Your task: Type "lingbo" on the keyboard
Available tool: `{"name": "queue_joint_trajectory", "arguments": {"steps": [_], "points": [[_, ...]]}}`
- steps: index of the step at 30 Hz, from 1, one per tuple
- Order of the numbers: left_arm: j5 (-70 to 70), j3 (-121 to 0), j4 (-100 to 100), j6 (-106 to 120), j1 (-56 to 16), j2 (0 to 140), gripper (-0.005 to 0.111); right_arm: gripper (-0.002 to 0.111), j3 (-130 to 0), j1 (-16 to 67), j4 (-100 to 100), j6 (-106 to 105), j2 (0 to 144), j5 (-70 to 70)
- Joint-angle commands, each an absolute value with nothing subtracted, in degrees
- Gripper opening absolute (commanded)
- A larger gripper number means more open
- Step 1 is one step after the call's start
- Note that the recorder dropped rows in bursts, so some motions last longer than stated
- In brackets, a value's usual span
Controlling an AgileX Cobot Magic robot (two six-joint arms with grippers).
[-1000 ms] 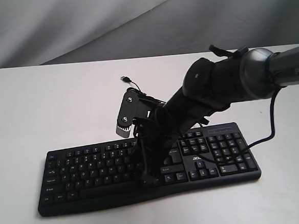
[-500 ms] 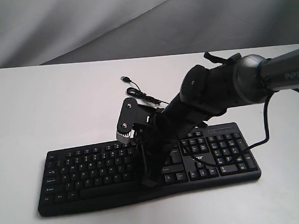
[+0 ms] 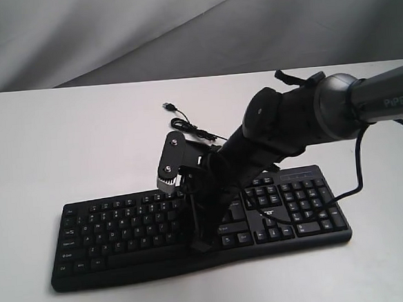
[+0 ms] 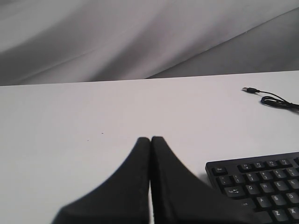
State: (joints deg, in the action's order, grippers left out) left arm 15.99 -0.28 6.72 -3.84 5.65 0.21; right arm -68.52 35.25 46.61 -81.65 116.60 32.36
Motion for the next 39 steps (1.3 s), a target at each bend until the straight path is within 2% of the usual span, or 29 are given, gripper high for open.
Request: {"name": "queue_joint_trajectory", "arguments": {"steps": [1,10,21,29,39], "points": [[15.27,0.0,6.71,-3.96,5.71,0.0,0.001,0.0,-68.81,35.41,46.6,-82.12,118.14,32.41],[15.27,0.0,6.71,-3.96,5.71,0.0,0.001,0.0,-68.81,36.72,46.54,-81.89,113.58,31.31],[15.27,0.0,6.71,-3.96,5.71,0.0,0.001,0.0,-68.81,38.91,47.56,-82.15,113.58,26.48],[15.27,0.0,6.71,-3.96,5.71,0.0,0.001,0.0,-73.17,38.91,47.58,-80.48,117.09,30.41],[15.27,0.0,6.71,-3.96,5.71,0.0,0.001,0.0,-73.17,38.7,46.01,-78.72,117.72,28.85]]}}
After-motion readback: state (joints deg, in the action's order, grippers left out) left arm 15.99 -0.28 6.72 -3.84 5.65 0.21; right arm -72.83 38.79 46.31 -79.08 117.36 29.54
